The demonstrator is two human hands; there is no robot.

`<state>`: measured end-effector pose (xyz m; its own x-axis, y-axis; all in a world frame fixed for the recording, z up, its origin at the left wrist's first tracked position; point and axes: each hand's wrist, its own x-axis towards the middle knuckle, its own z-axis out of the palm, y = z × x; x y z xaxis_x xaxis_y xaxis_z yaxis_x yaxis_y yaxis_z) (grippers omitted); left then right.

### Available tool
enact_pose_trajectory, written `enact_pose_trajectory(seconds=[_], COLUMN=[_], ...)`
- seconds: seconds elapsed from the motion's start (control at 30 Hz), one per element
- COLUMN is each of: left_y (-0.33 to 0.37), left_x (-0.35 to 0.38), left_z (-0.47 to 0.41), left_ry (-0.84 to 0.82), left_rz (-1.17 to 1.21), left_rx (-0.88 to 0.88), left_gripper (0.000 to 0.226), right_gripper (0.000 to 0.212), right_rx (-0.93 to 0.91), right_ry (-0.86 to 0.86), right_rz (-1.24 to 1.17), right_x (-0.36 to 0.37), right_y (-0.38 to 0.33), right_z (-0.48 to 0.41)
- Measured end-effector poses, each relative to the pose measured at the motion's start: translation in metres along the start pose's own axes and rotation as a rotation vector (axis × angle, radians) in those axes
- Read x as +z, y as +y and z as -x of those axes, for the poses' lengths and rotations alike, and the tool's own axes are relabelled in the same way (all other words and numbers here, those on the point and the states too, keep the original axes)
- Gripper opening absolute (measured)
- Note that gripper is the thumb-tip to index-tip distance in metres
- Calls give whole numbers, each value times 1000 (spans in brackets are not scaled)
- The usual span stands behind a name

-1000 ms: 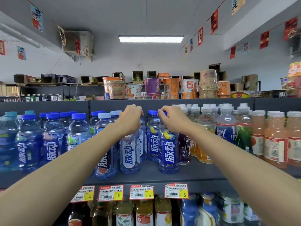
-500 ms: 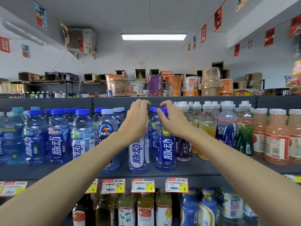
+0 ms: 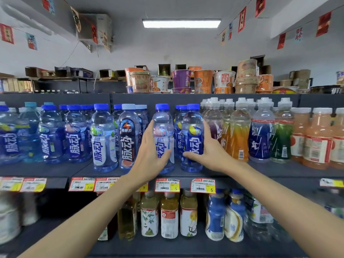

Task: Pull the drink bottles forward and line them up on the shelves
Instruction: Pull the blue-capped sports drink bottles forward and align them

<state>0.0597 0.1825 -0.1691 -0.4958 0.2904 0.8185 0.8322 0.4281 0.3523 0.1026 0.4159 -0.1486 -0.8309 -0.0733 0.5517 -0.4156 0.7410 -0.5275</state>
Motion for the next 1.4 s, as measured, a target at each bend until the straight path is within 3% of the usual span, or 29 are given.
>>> enact_pose_trajectory(seconds=[0.2, 0.33, 0.43, 0.63, 0.87, 1.17, 1.4], left_y=[-6, -24, -33, -40, -37, -38, -40], left_x=[-6, -9, -13, -12, -8, -9, -13], left_z=[-1, 5, 7, 9, 16, 18, 15], left_ry=[-68, -287, -362, -335, -278, -277, -317], left_rz=[121, 131, 106, 114, 158, 110, 130], left_rx=[-180, -171, -159, -186, -196, -176, -178], left_gripper=[109, 135, 144, 144, 138, 131, 129], right_gripper=[131, 142, 148, 156, 124, 134, 132], right_rx=[11, 65, 84, 67, 21, 9, 12], right_ry=[-5, -75, -99, -126, -92, -78, -75], right_rz=[-23, -7, 19, 43, -3, 92, 16], right_x=[2, -1, -2, 2, 10, 10, 15], right_y=[-3, -2, -5, 4, 9, 11, 19], right_z=[1, 4, 5, 10, 20, 24, 21])
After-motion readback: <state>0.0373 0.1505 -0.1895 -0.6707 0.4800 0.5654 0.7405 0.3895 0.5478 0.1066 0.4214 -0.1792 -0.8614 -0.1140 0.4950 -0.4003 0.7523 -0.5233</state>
